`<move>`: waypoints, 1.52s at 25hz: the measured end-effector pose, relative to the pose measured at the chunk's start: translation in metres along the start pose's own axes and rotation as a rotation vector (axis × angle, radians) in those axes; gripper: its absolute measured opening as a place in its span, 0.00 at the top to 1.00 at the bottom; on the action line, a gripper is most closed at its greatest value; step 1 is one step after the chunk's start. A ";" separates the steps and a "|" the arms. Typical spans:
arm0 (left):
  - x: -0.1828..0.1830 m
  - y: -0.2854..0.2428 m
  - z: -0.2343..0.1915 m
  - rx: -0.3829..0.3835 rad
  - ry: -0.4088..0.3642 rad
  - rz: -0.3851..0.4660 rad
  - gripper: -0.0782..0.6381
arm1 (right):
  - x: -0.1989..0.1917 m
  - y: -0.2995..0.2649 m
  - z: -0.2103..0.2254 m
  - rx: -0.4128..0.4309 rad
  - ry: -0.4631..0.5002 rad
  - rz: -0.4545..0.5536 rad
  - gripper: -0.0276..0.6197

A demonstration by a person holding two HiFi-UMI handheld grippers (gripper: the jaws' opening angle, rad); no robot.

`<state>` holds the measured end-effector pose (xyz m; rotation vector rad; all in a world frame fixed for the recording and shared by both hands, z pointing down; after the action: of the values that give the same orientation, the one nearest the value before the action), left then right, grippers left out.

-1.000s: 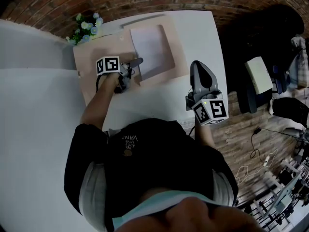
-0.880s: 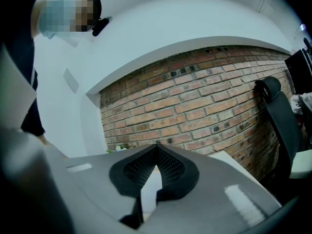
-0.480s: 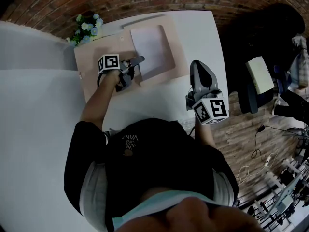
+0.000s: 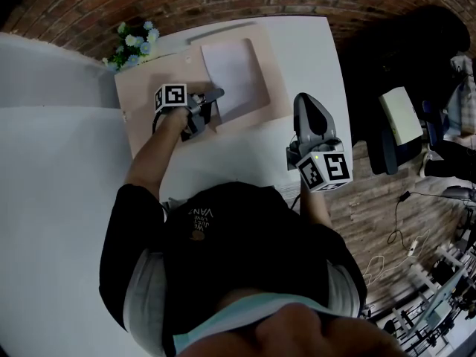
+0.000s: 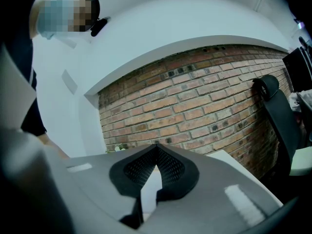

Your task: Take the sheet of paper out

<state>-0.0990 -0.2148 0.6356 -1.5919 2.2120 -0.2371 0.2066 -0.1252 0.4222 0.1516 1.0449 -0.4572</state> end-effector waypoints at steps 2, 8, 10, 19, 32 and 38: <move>-0.001 0.000 -0.002 0.010 -0.007 0.002 0.75 | -0.001 0.000 0.001 -0.001 0.001 0.001 0.96; -0.002 0.003 -0.004 0.032 -0.038 -0.003 0.88 | 0.000 -0.001 0.001 -0.001 0.001 -0.002 0.96; -0.002 0.005 -0.006 0.041 -0.054 -0.012 0.89 | -0.001 -0.001 0.000 0.004 0.003 -0.002 0.96; 0.001 0.015 -0.004 0.075 -0.134 -0.031 0.89 | -0.002 -0.002 -0.003 0.014 0.002 -0.005 0.96; 0.000 0.038 -0.001 0.101 -0.201 -0.037 0.89 | -0.004 0.001 -0.015 0.034 0.006 -0.007 0.96; 0.001 0.053 0.003 0.126 -0.244 -0.036 0.89 | -0.005 0.004 -0.021 0.043 0.011 -0.009 0.96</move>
<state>-0.1436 -0.1978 0.6131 -1.5077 1.9462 -0.1781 0.1892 -0.1130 0.4156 0.1886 1.0472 -0.4876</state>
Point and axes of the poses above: the fingertips, and each gripper's own axes: y backward along the fingers, z to its right, x out of its top, the point moved 9 cm from there along y, backward along the fingers, and after that the axes turned 13 degrees about -y, right-handed, at the moved point
